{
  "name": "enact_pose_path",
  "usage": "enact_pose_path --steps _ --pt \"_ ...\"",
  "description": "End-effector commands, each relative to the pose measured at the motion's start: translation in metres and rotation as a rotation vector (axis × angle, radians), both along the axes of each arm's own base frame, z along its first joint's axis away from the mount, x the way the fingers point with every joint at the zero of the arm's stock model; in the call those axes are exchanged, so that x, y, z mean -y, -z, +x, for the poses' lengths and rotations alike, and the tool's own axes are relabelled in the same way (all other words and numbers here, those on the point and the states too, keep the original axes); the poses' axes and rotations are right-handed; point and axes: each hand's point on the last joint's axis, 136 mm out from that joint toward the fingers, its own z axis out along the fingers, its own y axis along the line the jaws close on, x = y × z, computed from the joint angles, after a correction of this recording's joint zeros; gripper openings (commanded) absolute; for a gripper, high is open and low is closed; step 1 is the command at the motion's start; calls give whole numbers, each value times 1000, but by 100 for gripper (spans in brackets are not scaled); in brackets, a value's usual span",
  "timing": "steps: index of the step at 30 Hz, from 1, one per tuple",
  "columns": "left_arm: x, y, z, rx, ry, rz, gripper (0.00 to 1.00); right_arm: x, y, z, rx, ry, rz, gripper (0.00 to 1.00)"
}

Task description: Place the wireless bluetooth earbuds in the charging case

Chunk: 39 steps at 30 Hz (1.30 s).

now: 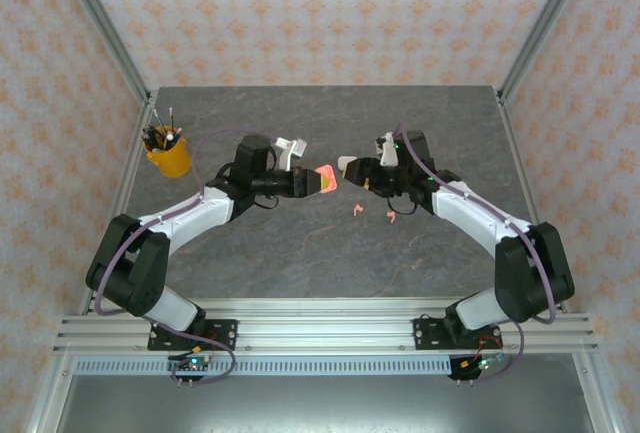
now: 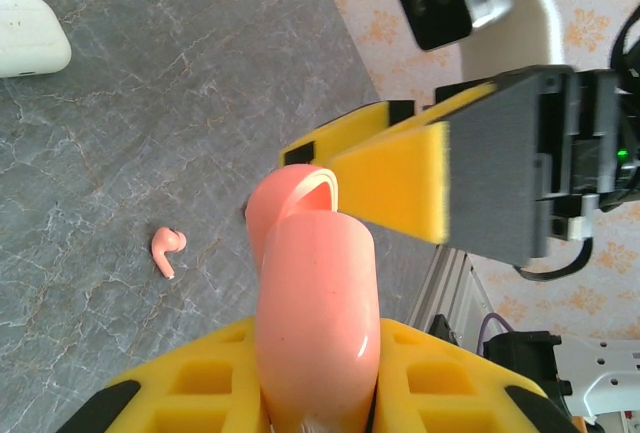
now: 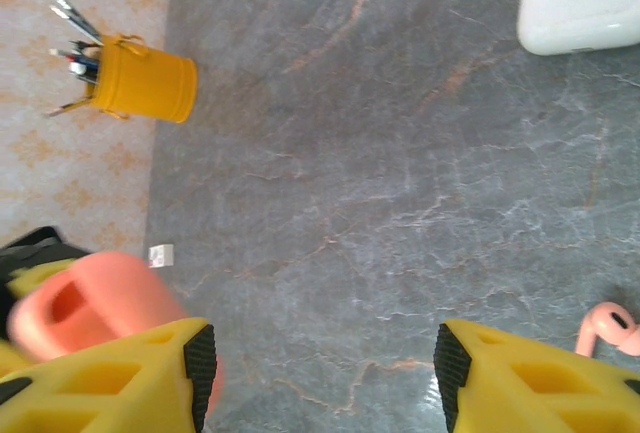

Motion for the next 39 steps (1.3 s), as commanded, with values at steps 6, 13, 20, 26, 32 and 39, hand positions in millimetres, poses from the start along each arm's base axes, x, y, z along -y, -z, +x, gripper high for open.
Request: enact_pose_path --steps 6,13,20,26,32,39 --pt "5 -22 1 64 29 -25 0 -14 -28 -19 39 -89 61 60" --pt "6 -26 3 68 28 -27 0 -24 -16 -21 22 -118 27 56" --pt "6 -27 3 67 29 -26 0 -26 -5 -15 7 -111 5 52" --pt "7 -26 1 62 34 -26 0 -28 -4 -9 7 -105 -2 51" --pt "8 -26 -1 62 43 -28 0 -31 -12 -10 26 -134 10 48" --pt "12 -39 -5 82 77 -75 0 -31 -16 -10 29 -175 47 41"
